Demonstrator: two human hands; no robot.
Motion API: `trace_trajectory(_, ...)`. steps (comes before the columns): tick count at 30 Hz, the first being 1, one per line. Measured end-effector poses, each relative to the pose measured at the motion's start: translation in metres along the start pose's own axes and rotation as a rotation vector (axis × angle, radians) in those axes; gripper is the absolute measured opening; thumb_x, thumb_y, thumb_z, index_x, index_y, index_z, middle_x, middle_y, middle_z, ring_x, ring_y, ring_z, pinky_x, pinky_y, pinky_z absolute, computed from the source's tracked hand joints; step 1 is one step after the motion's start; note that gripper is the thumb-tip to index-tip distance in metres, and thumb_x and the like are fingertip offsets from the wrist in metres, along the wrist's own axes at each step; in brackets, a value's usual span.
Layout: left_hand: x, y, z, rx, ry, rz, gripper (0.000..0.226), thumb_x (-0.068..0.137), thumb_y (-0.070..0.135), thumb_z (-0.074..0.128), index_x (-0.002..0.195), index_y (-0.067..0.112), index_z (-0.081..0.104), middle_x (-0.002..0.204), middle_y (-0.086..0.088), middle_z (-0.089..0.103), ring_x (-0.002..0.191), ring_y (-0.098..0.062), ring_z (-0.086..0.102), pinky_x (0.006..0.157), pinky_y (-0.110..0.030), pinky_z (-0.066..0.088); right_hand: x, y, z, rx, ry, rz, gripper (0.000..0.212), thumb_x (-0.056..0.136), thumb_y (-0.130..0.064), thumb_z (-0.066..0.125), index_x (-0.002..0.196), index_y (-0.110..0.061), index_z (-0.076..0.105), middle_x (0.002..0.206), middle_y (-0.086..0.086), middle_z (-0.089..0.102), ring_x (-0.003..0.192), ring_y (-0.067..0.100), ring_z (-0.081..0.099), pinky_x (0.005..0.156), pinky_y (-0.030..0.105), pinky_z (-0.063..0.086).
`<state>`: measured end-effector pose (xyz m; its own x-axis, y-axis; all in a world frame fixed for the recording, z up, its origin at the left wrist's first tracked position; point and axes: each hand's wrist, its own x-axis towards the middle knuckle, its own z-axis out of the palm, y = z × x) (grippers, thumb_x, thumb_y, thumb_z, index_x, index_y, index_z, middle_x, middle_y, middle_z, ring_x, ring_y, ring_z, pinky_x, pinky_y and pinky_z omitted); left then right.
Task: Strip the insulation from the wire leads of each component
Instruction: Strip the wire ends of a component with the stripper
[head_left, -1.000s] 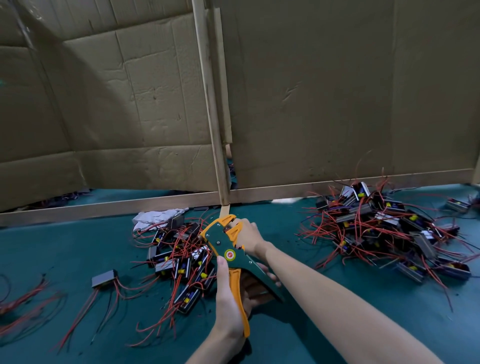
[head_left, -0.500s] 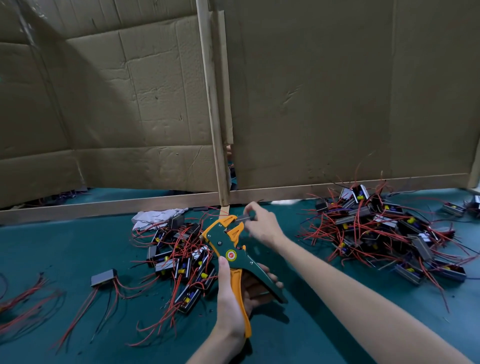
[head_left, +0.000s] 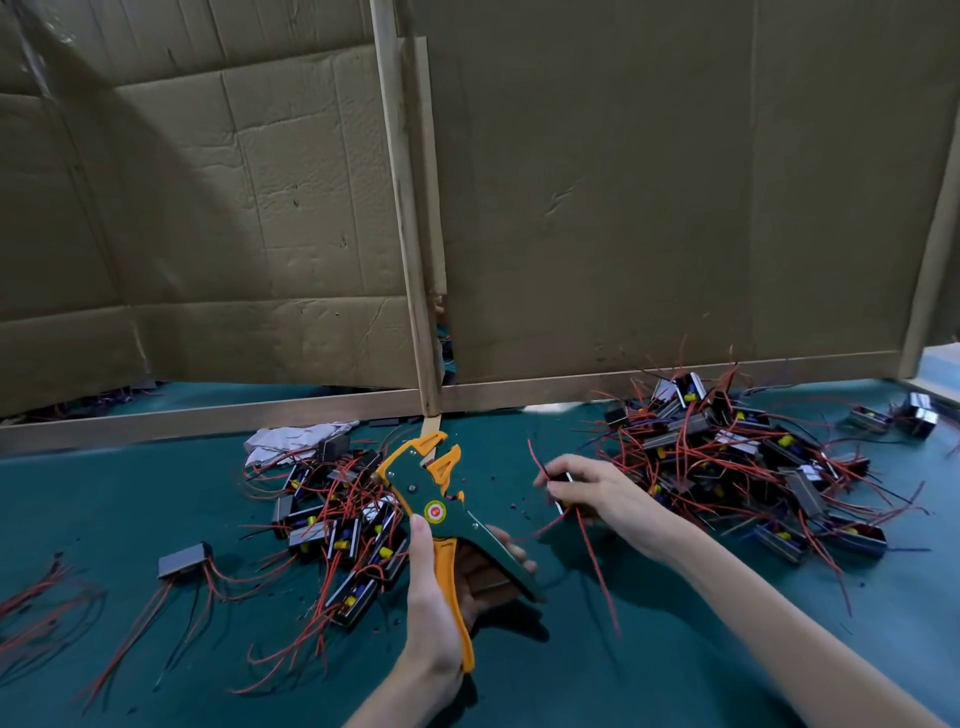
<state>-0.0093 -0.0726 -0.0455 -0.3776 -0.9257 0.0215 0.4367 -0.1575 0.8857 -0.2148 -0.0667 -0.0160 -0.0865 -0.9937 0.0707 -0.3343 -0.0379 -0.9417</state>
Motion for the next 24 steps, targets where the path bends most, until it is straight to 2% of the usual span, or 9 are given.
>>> trace_trajectory(2, 0.002, -0.001, -0.001, 0.000, 0.022, 0.007, 0.081, 0.079, 0.070, 0.029, 0.075, 0.004, 0.074, 0.084, -0.028, 0.068, 0.080, -0.043, 0.069, 0.062, -0.039, 0.057, -0.009, 0.000, -0.001, -0.015, 0.021, -0.038, 0.017, 0.096, -0.024, 0.056, 0.082, -0.016, 0.062, 0.074, -0.007, 0.058, 0.065, 0.001, 0.049, 0.066, 0.013, 0.036)
trace_trajectory(4, 0.004, 0.000, -0.002, -0.029, 0.046, 0.015, 0.081, 0.079, 0.070, 0.031, 0.076, 0.002, 0.074, 0.085, -0.029, 0.068, 0.080, -0.043, 0.069, 0.061, -0.039, 0.057, -0.016, 0.000, -0.002, 0.101, 0.052, -0.057, 0.025, 0.097, -0.025, 0.055, 0.076, -0.012, 0.061, 0.073, -0.004, 0.061, 0.067, 0.004, 0.054, 0.070, 0.014, 0.043)
trace_trajectory(6, 0.006, 0.000, -0.003, -0.052, 0.055, 0.012, 0.081, 0.077, 0.071, 0.033, 0.075, 0.001, 0.074, 0.084, -0.029, 0.068, 0.078, -0.043, 0.069, 0.059, -0.040, 0.057, -0.021, -0.001, -0.004, 0.299, 0.031, -0.037, 0.022, 0.095, -0.018, 0.055, 0.080, -0.005, 0.064, 0.078, 0.004, 0.066, 0.073, 0.012, 0.062, 0.070, 0.028, 0.054)
trace_trajectory(8, 0.007, 0.000, -0.004, -0.050, 0.058, 0.010, 0.080, 0.075, 0.071, 0.034, 0.075, 0.002, 0.075, 0.083, -0.027, 0.069, 0.078, -0.043, 0.069, 0.060, -0.041, 0.058, -0.025, -0.003, -0.004, 0.391, 0.002, -0.024, 0.019, 0.091, -0.017, 0.057, 0.088, -0.002, 0.069, 0.082, 0.007, 0.068, 0.078, 0.015, 0.065, 0.069, 0.032, 0.057)
trace_trajectory(11, 0.006, 0.000, -0.004, -0.038, 0.045, -0.007, 0.080, 0.075, 0.072, 0.035, 0.076, 0.002, 0.075, 0.084, -0.028, 0.068, 0.079, -0.043, 0.069, 0.062, -0.042, 0.057, -0.028, -0.006, -0.002, 0.389, -0.004, -0.012, 0.023, 0.084, -0.026, 0.059, 0.092, -0.009, 0.073, 0.081, 0.005, 0.071, 0.077, 0.012, 0.066, 0.063, 0.025, 0.053)
trace_trajectory(14, 0.004, -0.001, -0.003, -0.008, 0.010, -0.033, 0.081, 0.075, 0.072, 0.037, 0.079, 0.000, 0.074, 0.086, -0.030, 0.067, 0.080, -0.045, 0.068, 0.065, -0.044, 0.057, -0.029, -0.010, -0.002, 0.366, -0.023, -0.027, 0.022, 0.087, -0.032, 0.058, 0.090, -0.013, 0.068, 0.077, 0.006, 0.069, 0.071, 0.014, 0.063, 0.059, 0.024, 0.049)
trace_trajectory(19, 0.002, -0.002, -0.003, 0.033, -0.066, -0.077, 0.085, 0.077, 0.072, 0.033, 0.082, -0.003, 0.073, 0.085, -0.030, 0.066, 0.080, -0.045, 0.067, 0.071, -0.047, 0.056, -0.032, -0.014, -0.003, 0.434, -0.113, -0.029, 0.020, 0.093, -0.028, 0.055, 0.083, -0.012, 0.062, 0.078, 0.014, 0.067, 0.066, 0.016, 0.063, 0.057, 0.023, 0.049)
trace_trajectory(23, 0.002, -0.002, -0.004, 0.036, -0.099, -0.098, 0.086, 0.077, 0.073, 0.032, 0.083, -0.003, 0.073, 0.086, -0.031, 0.065, 0.080, -0.045, 0.066, 0.073, -0.049, 0.056, -0.031, -0.013, -0.002, 0.335, -0.116, -0.053, 0.024, 0.099, -0.014, 0.047, 0.081, -0.009, 0.062, 0.077, 0.013, 0.071, 0.085, 0.027, 0.066, 0.080, 0.026, 0.053)
trace_trajectory(24, 0.003, -0.002, -0.004, 0.034, -0.111, -0.106, 0.085, 0.076, 0.073, 0.033, 0.083, -0.002, 0.073, 0.086, -0.031, 0.065, 0.081, -0.045, 0.067, 0.073, -0.049, 0.056, -0.031, -0.012, -0.001, 0.304, -0.113, -0.054, 0.026, 0.100, -0.011, 0.044, 0.081, -0.008, 0.062, 0.076, 0.012, 0.071, 0.089, 0.026, 0.067, 0.083, 0.023, 0.052)
